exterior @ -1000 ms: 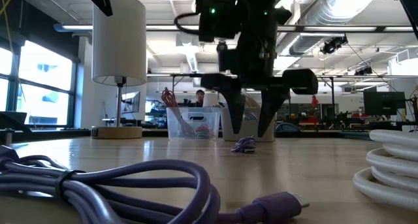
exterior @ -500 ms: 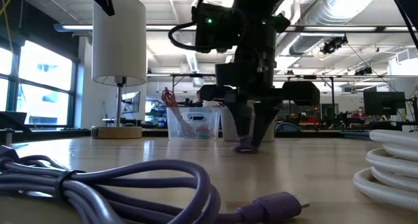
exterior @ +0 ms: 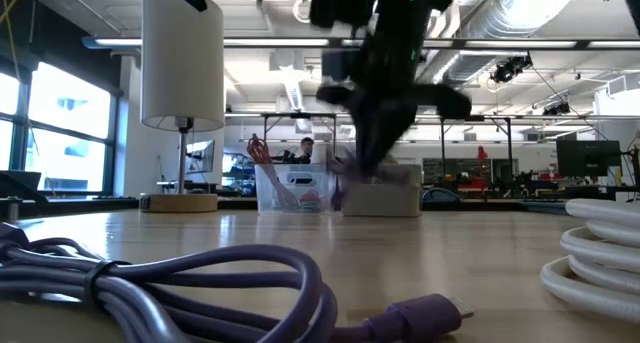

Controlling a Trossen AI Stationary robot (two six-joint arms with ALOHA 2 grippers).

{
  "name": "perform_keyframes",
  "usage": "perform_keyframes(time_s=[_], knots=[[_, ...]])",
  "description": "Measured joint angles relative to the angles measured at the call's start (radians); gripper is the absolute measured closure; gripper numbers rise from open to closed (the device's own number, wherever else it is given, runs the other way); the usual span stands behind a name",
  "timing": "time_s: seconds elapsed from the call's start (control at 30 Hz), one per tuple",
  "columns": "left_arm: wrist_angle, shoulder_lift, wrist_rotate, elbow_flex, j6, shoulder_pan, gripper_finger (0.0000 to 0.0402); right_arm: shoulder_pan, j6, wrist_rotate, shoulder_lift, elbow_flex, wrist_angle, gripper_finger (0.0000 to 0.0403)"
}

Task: Pick & Place USB Port
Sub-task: Put the top violet charger cable into the transparent bin

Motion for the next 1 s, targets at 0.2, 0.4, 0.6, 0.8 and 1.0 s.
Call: perform_keyframes(time_s=[0.2,0.4,0.6,0.8,1.0], knots=[[0.058,0.000,-0.041,0.000,0.065,0.000,0.0229,0.025,0.077,0.019,-0.240,-0.001,-0.018,0.0400],[0.241,-0.012,-0.119,0.000,0.257,0.001,0.0229,0.037,0.190,-0.012,-0.494,0.000,0.057,0.0401],[0.461,-0.032,-0.134,0.001,0.515,0.030,0.0229,0.036,0.257,-0.054,-0.668,0.002,0.148,0.0401],[0.590,-0.040,0.022,0.000,0.620,0.123,0.0229,0.040,0.276,-0.083,-0.719,0.002,0.174,0.0401],[0.764,-0.033,0.243,0.000,0.713,0.217,0.0229,0.075,0.290,-0.132,-0.677,0.002,0.236,0.0401]])
